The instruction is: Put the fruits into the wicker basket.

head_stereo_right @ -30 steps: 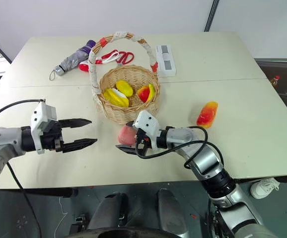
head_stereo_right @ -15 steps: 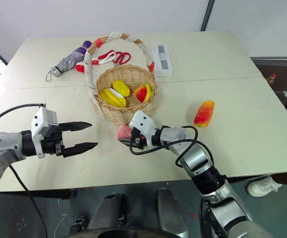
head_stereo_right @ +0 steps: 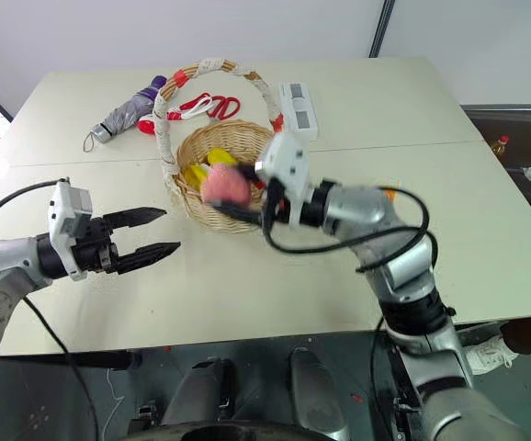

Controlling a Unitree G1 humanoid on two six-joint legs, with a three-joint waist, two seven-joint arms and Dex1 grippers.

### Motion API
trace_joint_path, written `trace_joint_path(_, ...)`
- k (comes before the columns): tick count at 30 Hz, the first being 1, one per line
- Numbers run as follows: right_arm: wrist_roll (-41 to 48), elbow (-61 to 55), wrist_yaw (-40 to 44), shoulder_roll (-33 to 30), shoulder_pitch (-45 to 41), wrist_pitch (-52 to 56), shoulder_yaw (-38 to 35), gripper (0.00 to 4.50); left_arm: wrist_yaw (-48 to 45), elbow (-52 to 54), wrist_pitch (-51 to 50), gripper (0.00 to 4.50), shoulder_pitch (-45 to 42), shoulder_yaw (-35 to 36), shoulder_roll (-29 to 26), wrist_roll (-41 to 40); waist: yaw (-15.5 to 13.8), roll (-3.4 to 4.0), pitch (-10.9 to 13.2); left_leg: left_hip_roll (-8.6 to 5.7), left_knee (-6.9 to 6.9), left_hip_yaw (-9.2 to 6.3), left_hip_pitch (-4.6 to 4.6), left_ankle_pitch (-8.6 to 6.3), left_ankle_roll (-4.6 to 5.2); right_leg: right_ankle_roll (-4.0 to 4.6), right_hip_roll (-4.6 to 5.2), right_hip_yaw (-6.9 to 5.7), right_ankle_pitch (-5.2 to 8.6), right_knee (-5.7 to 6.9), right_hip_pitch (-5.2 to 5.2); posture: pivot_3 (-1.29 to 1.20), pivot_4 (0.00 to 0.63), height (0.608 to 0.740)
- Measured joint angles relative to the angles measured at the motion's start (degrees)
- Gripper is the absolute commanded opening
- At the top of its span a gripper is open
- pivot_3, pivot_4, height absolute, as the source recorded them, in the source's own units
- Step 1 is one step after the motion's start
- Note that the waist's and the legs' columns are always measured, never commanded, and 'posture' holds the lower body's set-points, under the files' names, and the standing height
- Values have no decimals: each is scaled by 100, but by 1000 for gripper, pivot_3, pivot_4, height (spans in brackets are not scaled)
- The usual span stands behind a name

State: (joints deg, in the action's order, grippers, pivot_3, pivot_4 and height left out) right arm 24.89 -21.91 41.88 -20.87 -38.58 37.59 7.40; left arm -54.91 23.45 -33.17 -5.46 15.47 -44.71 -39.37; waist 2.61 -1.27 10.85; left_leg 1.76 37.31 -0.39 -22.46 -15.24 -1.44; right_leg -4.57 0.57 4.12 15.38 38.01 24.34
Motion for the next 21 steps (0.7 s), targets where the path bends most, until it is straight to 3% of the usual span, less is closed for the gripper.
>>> trace_joint_path(4, -707, 1169, -985, 327, -623, 77, 75, 2289, 156, 8, 33, 3818, -67, -104, 226, 1, -7, 0, 0, -3, -1, 4, -4, 1, -1, 2, 8, 1, -1, -1, 4, 0, 150, 740)
trace_joint_path(8, -1089, 1937, -1185, 455, -645, -74, 307, 4300, 308, 38, 61, 3818, -68, -179, 387, 8, -7, 0, 0, -5, -4, 6, -15, 0, -1, 1, 15, 3, -1, -4, 13, 0, 150, 740)
trace_joint_path(9, -1133, 1992, -1193, 462, -645, -105, 331, 4464, 332, 52, 83, 3818, -68, -205, 427, 8, -6, 0, 0, -6, -4, 6, -18, 0, -1, 1, 16, 4, -1, -4, 16, 0, 150, 740)
trace_joint_path(13, -1202, 1816, -1135, 353, -622, -261, 312, 4464, 487, 183, 105, 3818, -90, -374, 593, 8, -7, 0, 0, -6, -4, 3, -20, 0, -1, 0, 15, 3, -2, -3, 19, 0, 150, 740)
trace_joint_path(16, -953, 1157, -804, -114, -318, -264, 11, 4464, 555, 216, 114, 3818, -114, -499, 669, 13, -43, 0, 0, -7, -3, 1, -21, 0, -1, 0, 15, 0, -1, -4, 13, 0, 150, 740)
trace_joint_path(21, -465, 523, -750, -1210, 915, 544, -1454, 4464, 619, 231, 152, 3818, -302, -845, 815, 137, -121, -4, -2, -17, -2, 5, -20, 0, 0, -1, 21, 2, -2, -15, 4, 0, 150, 740)
